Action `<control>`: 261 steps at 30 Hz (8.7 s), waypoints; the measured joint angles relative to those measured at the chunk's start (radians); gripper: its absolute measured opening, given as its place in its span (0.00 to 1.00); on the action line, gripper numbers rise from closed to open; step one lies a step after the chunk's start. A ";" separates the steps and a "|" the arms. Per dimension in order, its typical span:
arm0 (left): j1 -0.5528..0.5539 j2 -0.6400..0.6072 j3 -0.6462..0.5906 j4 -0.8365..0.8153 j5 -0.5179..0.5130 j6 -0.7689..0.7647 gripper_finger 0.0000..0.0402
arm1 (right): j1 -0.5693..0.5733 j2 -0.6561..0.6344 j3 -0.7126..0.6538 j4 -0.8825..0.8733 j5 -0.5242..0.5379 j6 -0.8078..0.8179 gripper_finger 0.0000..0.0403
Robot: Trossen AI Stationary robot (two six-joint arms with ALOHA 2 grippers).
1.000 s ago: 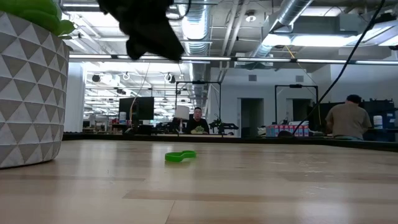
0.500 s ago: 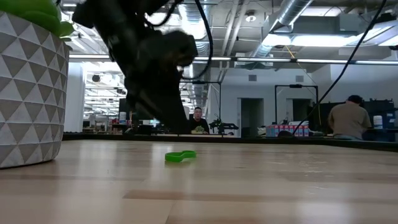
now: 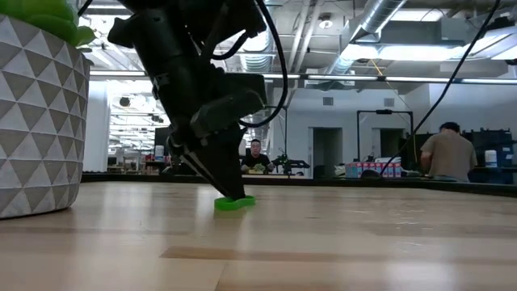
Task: Pick and place items into bin
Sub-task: Put the green rubber band into the white bin
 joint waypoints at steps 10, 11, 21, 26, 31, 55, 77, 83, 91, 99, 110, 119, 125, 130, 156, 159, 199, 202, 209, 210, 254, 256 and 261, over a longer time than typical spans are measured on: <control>-0.004 0.063 0.007 -0.025 -0.070 0.038 0.01 | -0.014 0.001 0.000 0.051 -0.055 0.000 0.27; -0.010 0.064 0.006 -0.006 -0.079 0.036 0.01 | -0.018 0.001 0.000 0.051 -0.064 -0.001 0.27; -0.115 0.064 0.232 0.305 -0.174 0.154 0.00 | -0.023 0.000 0.000 0.056 -0.068 -0.028 0.27; -0.142 0.144 0.309 0.628 -0.148 0.325 0.00 | 0.043 -0.009 0.000 0.055 -0.037 -0.033 0.27; -0.144 0.285 0.493 0.660 -0.099 0.344 0.00 | 0.166 -0.031 0.000 0.056 0.104 -0.060 0.27; -0.045 0.713 1.136 0.543 0.071 0.452 0.00 | 0.302 -0.042 0.000 0.053 0.366 -0.113 0.27; -0.154 0.516 1.137 -0.022 -0.221 0.723 0.00 | 0.127 -0.031 -0.004 0.087 0.262 -0.004 0.27; -0.232 0.474 1.138 -0.138 -0.418 0.740 0.00 | 0.012 -0.032 -0.004 0.082 0.178 -0.095 0.27; -0.269 0.460 1.136 -0.641 -0.762 0.485 0.00 | -0.053 -0.031 -0.004 0.111 -0.128 -0.131 0.27; -0.313 0.345 1.073 -1.211 -0.930 -0.149 0.00 | -0.074 -0.031 -0.004 0.034 -0.214 -0.159 0.27; -0.370 0.263 1.011 -1.205 -0.903 -0.014 0.00 | -0.128 0.061 -0.006 -0.160 -0.216 -0.012 0.27; -0.379 0.028 1.015 -1.237 -0.865 0.057 0.00 | -0.130 0.222 -0.007 -0.192 -0.299 -0.191 0.27; -0.389 0.026 0.929 -1.084 -0.833 0.117 0.00 | -0.190 0.338 -0.007 -0.194 -0.258 -0.118 0.27; -0.376 0.029 0.763 -0.805 -0.682 0.237 0.00 | -0.212 0.351 0.006 -0.195 -0.252 -0.215 0.27; -0.082 -0.459 0.193 -0.081 -0.096 0.705 0.00 | -0.138 -0.016 -0.208 -0.183 0.505 -0.157 0.27; -0.071 -0.439 0.045 0.291 0.067 0.711 0.00 | -0.165 -0.015 -0.312 -0.012 0.517 -0.165 0.27; -0.125 -0.230 -0.062 0.628 0.072 0.610 0.01 | -0.363 -0.018 -0.380 0.738 0.203 -0.719 0.22; -0.124 -0.230 -0.062 0.620 0.072 0.611 0.01 | -0.364 -0.018 -0.380 0.717 0.191 -0.713 0.22; -0.126 -0.230 -0.062 0.621 0.070 0.606 0.00 | -0.340 -0.019 -0.380 0.700 0.144 -0.663 0.25; -0.126 -0.229 -0.062 0.623 0.056 0.606 0.00 | -0.334 -0.019 -0.380 0.691 0.157 -0.659 0.30; -0.123 -0.235 -0.060 0.655 0.013 0.626 0.03 | -0.390 -0.015 -0.384 0.564 0.106 -0.586 0.01; -0.123 -0.235 -0.060 0.654 0.013 0.626 0.05 | -0.385 -0.015 -0.384 0.564 0.107 -0.585 0.01; -0.123 -0.235 -0.060 0.653 0.012 0.626 0.11 | -0.379 -0.015 -0.384 0.564 0.107 -0.569 0.00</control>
